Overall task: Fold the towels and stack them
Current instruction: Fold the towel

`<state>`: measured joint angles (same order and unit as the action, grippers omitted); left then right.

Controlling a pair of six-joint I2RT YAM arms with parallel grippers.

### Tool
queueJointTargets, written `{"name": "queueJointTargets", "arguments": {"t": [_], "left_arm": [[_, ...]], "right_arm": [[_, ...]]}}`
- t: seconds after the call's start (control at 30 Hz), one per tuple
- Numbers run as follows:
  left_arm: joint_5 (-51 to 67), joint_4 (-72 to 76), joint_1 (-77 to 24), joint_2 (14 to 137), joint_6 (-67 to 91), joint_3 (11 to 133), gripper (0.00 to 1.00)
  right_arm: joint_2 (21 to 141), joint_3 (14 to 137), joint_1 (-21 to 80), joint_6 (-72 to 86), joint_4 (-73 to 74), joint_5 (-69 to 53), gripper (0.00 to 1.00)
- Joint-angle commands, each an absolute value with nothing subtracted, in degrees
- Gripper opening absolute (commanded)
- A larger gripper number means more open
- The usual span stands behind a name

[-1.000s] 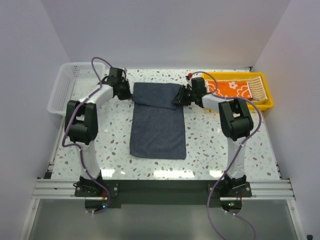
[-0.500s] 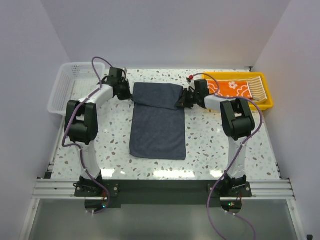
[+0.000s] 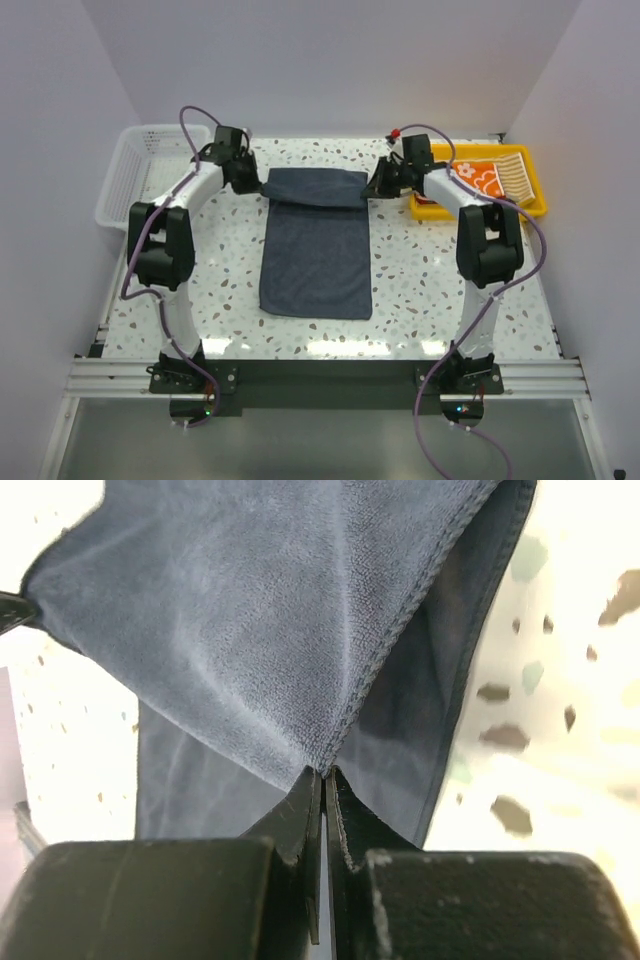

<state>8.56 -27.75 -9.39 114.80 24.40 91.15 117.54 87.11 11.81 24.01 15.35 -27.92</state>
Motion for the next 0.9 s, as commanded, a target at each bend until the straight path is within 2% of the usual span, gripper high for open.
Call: {"name": "queueJointTargets", "arguments": {"t": [0.0,0.2,0.33,0.7,0.87], "left_arm": [[9.8,-30.6,-9.0,110.7,23.7,93.3,0.0],[10.5,-35.9,-9.0,103.6,24.8,91.1,0.0],[12.1,-38.0,-9.1,97.4,25.7,83.8,0.0],[14.5,-40.3,-12.3,77.2,28.6,61.5,0.0],[14.2,-42.7,-13.5,71.8,30.0,57.0,0.0]], "right_arm": [[112.2,90.2,11.6,23.6,25.4,-27.1,0.0],[106.8,90.0,11.7,24.4,34.2,-26.3,0.0],[101.6,86.9,11.7,25.0,37.4,-26.8,0.0],[85.3,71.5,14.8,26.0,44.4,-26.5,0.0],[79.7,65.7,19.7,28.9,46.1,-25.0,0.0]]}}
